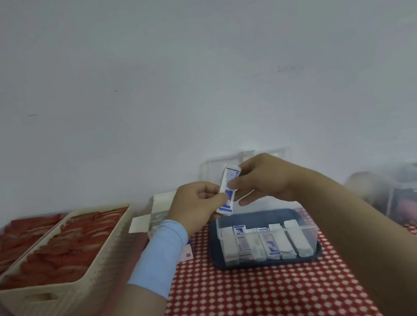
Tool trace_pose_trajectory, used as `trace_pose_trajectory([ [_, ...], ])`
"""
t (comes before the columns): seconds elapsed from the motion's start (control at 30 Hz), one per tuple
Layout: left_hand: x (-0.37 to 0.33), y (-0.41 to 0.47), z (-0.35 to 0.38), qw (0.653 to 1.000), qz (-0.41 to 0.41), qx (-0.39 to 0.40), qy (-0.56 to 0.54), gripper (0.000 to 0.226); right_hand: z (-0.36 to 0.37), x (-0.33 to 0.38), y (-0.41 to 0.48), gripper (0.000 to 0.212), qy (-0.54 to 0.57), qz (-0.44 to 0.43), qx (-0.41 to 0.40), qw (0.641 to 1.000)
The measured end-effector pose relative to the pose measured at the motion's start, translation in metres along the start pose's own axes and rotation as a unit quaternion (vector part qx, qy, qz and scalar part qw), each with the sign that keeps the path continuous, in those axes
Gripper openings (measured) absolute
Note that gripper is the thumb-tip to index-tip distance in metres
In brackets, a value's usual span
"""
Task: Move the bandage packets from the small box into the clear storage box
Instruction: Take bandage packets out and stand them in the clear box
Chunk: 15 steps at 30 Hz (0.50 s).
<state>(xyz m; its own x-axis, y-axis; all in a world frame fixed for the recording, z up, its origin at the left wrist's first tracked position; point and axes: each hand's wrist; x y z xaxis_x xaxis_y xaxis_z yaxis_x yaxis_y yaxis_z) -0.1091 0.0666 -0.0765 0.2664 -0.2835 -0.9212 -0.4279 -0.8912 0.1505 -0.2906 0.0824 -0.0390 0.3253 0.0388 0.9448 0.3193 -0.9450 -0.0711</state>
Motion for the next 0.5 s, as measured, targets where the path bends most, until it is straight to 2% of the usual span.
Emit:
trace_pose_trajectory([
  [0.07, 0.003, 0.006, 0.006, 0.999, -0.004, 0.022, 0.039, 0.004, -0.007, -0.006, -0.003, 0.018, 0.029, 0.037, -0.001, 0.999],
  [0.17, 0.012, 0.016, 0.013, 0.973, -0.002, 0.078, 0.219, 0.007, -0.015, -0.021, -0.001, 0.017, -0.019, 0.098, -0.036, 0.994],
  [0.27, 0.016, 0.019, 0.018, 0.92, -0.005, 0.157, 0.359, 0.028, -0.017, -0.034, 0.001, 0.017, -0.108, 0.16, -0.072, 0.979],
  [0.33, 0.013, 0.018, 0.022, 0.884, -0.002, 0.21, 0.417, 0.038, -0.013, -0.04, 0.003, 0.013, -0.146, 0.206, -0.057, 0.966],
  [0.4, 0.01, 0.017, 0.024, 0.828, 0.004, 0.251, 0.502, 0.045, -0.009, -0.046, 0.009, 0.009, -0.176, 0.245, -0.035, 0.953],
  [0.47, 0.013, 0.018, 0.027, 0.776, -0.018, 0.285, 0.563, 0.057, -0.005, -0.049, 0.016, 0.006, -0.218, 0.284, -0.008, 0.934],
  [0.5, 0.016, 0.019, 0.028, 0.76, -0.04, 0.298, 0.576, 0.061, -0.003, -0.051, 0.02, 0.007, -0.232, 0.299, 0.003, 0.926],
])
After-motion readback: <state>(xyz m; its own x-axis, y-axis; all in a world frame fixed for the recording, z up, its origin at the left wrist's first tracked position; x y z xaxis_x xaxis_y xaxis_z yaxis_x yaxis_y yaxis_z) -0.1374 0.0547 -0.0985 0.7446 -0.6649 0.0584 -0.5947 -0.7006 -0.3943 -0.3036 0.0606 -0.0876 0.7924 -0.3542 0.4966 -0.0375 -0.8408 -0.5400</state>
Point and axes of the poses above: each hand's wrist, its own y-axis towards the middle knuckle, its own z-axis out of the palm, x = y × z, and after that the axes turned 12 degrees about x, right-handed
